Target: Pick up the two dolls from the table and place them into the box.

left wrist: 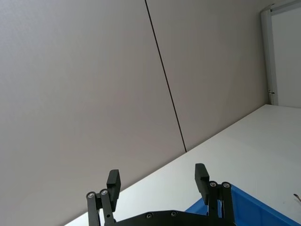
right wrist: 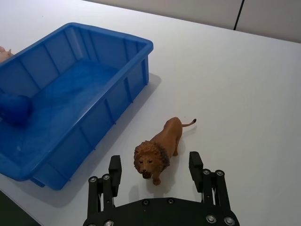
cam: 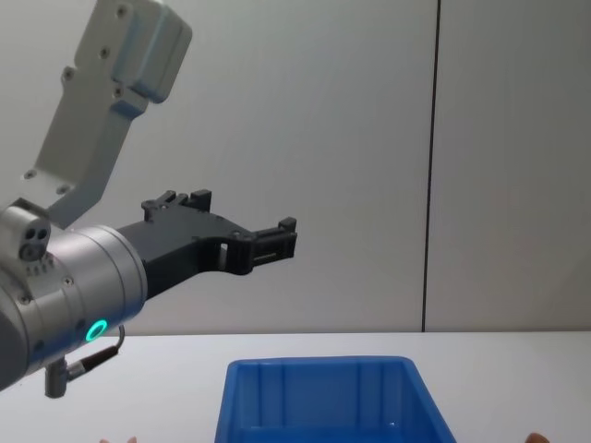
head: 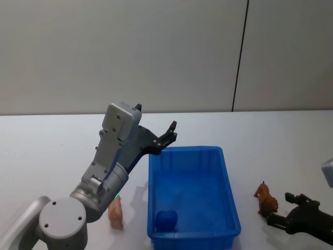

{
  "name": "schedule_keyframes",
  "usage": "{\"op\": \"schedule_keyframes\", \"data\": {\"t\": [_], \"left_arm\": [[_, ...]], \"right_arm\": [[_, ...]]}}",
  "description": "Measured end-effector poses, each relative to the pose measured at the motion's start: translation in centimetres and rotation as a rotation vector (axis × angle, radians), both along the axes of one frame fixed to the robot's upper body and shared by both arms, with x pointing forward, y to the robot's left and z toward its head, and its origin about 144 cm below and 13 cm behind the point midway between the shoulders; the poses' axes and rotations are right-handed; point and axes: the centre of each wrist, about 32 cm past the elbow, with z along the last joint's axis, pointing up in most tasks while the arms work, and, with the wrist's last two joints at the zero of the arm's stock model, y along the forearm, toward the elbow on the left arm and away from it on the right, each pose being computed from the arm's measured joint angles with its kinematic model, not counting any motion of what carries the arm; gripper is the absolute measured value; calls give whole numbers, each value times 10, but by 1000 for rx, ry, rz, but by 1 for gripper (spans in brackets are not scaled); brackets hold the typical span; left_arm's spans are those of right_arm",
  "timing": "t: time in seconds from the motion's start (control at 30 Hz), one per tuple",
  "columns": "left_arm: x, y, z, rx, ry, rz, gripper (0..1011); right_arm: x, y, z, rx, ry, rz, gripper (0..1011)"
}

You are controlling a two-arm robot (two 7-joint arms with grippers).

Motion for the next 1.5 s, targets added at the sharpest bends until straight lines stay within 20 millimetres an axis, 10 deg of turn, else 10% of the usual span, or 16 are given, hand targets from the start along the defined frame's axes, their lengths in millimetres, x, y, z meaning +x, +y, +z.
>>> {"op": "schedule_keyframes", "data": {"t": [0.6, 1.5], "left_arm": [[0, 0, 0, 0, 0, 0, 1001], [0, 0, 0, 0, 0, 0, 1001]], "right_arm": [[6, 4, -3, 7, 19, 7, 404], [22, 29, 45, 70, -217, 134, 367]]}}
